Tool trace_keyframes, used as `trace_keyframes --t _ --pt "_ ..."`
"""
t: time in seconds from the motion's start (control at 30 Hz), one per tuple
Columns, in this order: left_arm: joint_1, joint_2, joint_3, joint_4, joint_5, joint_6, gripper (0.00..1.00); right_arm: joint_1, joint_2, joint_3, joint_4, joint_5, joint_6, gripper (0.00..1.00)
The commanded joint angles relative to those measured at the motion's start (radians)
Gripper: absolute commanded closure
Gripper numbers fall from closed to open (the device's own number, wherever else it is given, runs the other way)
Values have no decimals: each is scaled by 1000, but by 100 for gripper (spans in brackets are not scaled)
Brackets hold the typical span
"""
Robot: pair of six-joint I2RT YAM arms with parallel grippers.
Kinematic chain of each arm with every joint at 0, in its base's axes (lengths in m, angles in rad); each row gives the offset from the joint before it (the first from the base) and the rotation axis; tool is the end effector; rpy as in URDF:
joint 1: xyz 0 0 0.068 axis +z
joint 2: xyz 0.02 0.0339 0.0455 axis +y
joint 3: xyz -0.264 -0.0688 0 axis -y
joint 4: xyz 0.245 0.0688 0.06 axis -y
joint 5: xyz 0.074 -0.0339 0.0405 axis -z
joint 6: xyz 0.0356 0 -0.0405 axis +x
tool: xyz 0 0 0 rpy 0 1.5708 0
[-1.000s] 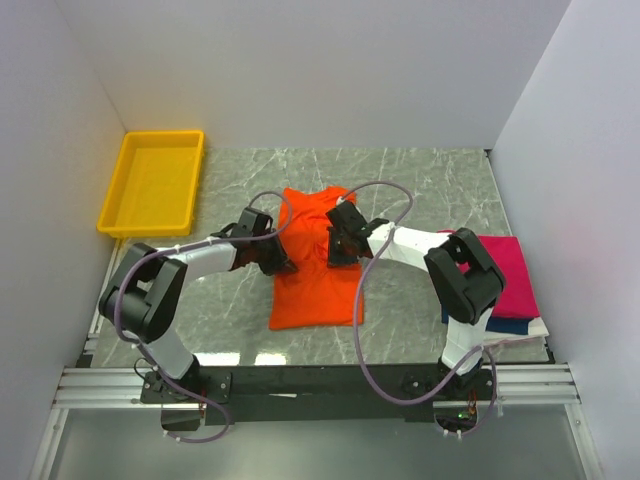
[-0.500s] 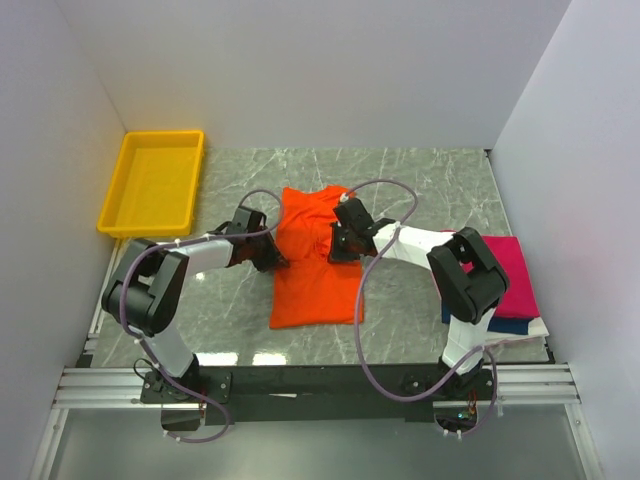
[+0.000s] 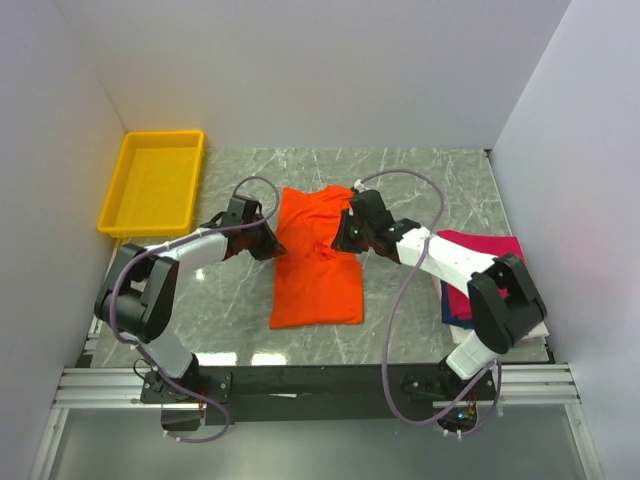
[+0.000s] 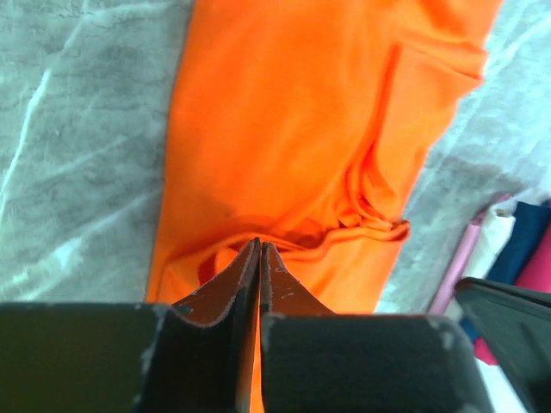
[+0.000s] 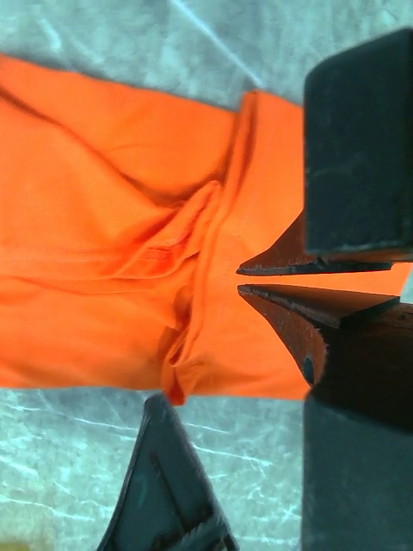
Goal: Fold and stack the t-shirts
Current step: Fold the tshirt
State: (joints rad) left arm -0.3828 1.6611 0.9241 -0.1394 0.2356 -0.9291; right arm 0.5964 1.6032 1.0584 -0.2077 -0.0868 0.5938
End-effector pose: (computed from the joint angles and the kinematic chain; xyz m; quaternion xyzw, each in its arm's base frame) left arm 0.3077 -0.1329 0.1727 -0.2134 0.9100 -0.2937 0.2004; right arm 0.2871 0.1986 0.2269 -0.0185 0.9166 0.2558 0.3068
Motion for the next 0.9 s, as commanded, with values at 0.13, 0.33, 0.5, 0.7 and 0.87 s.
trace_keyframes --t 0.13,0.33,0.5,0.7,0.87 --pt "-2 -217 -92 -84 -64 12 82 -1 -181 -216 -41 19 96 84" --pt "-71 -397 -257 -178 -119 -43 67 39 -393 -438 -81 2 188 77" --pt "-128 -532 -362 -285 -208 -112 57 109 -545 -586 -116 5 281 66" --pt "-191 -626 -455 -328 -213 -204 55 150 -568 -650 -84 1 343 61" --pt "-235 -613 -487 -310 -190 -232 54 158 -537 -678 -15 10 383 57"
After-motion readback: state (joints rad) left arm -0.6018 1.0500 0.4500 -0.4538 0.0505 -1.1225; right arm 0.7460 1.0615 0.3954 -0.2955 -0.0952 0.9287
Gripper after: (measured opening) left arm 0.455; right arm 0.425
